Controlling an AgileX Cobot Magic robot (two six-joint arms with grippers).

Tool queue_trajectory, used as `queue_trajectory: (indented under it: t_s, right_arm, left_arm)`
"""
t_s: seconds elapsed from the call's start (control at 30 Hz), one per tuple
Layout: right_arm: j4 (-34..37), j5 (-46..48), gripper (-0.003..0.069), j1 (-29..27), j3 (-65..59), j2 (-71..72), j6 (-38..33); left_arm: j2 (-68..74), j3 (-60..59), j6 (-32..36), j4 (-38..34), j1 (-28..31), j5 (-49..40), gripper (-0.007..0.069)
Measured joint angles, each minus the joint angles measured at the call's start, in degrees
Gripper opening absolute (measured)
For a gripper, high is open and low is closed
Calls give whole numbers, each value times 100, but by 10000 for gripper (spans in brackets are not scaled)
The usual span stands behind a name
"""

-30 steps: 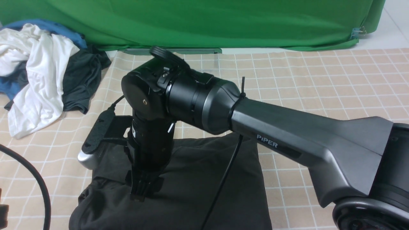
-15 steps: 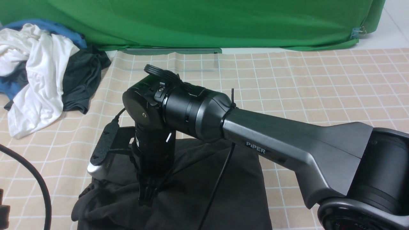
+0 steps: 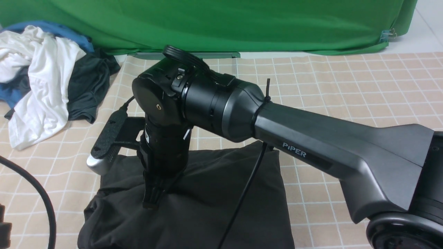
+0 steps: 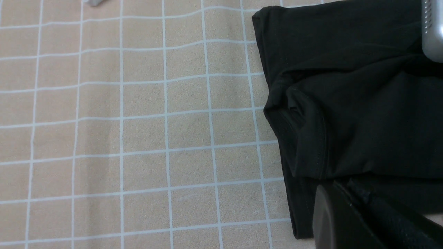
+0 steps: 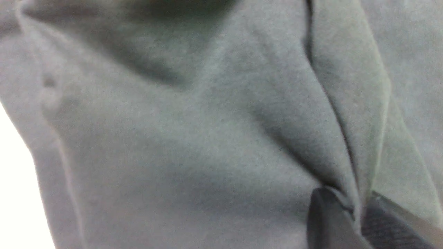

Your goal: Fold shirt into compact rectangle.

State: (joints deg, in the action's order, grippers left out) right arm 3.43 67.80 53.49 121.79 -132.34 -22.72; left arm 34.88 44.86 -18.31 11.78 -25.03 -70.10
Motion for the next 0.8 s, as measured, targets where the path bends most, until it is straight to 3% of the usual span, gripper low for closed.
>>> queue_trajectory:
  t_s: [0.13, 0.27, 0.43, 0.6, 0.8]
  right_arm:
    - [0, -77, 326, 0, 0, -141, 0]
    - [-1, 29, 336, 0, 0, -177, 0]
    - [-1, 73, 236, 0, 0, -177, -78]
    - [-12, 104, 60, 0, 0, -177, -278]
    - [-12, 143, 49, 0, 0, -136, -282]
  left_arm:
    - [0, 0, 5, 0, 0, -3, 19]
    - [0, 0, 43, 0, 0, -3, 19]
    - [0, 0, 64, 0, 0, -3, 19]
    - [0, 0, 88, 0, 0, -3, 19]
    - [0, 0, 106, 0, 0, -3, 19]
